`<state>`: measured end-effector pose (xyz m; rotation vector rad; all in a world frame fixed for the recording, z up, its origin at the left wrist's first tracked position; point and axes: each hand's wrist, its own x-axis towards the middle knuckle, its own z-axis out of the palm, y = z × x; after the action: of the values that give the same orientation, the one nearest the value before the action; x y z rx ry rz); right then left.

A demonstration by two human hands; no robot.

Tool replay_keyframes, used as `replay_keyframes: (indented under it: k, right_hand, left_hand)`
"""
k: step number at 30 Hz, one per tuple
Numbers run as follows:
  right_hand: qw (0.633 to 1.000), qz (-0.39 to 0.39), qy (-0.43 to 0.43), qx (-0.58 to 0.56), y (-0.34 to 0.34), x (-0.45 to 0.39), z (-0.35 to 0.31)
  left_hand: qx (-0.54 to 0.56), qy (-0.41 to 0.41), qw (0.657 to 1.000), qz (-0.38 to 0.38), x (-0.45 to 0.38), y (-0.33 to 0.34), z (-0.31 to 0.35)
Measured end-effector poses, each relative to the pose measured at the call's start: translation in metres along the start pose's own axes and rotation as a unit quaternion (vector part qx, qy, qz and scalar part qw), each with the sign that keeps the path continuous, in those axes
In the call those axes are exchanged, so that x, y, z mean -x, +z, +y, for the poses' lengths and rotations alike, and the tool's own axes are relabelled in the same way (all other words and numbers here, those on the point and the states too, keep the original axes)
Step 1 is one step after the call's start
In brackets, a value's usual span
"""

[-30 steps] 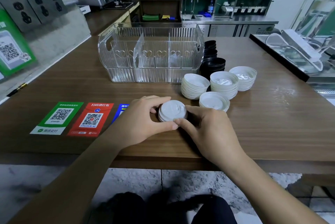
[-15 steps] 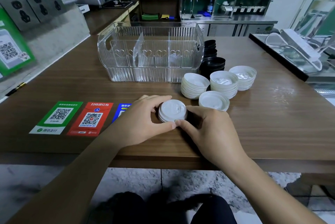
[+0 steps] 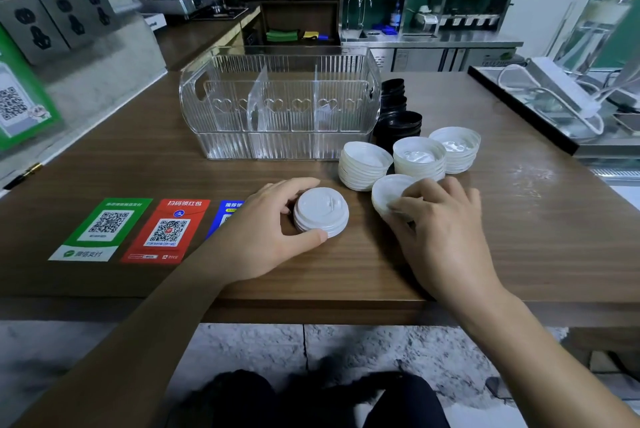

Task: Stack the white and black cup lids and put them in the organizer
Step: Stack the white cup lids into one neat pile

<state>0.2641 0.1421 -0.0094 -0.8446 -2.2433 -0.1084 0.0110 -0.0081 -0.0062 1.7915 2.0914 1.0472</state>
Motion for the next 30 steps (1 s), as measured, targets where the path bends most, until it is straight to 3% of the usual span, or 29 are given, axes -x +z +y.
replay_keyframes:
  k: [17,23,26,30]
  right_hand:
    - [0.997,-0.025,0.034,-0.067,-0.002,-0.002,0.003]
    - [0.988,0.010,0.049,-0.147,-0.003,-0.001,0.007]
    - [0.983,0.064,0.027,-0.173,-0.010,-0.002,0.001]
    - [0.974,0.078,-0.008,-0.214,-0.016,-0.002,-0.009]
  left_hand:
    - [-0.008,0.001,1.000,-0.009,0.001,-0.001,0.003]
    - [-0.010,-0.004,1.000,0.001,0.001,0.000,0.006]
    - [0.008,-0.007,1.000,0.005,0.002,0.000,0.005]
    - [0.035,-0.005,0.999,0.019,0.004,-0.002,0.004]
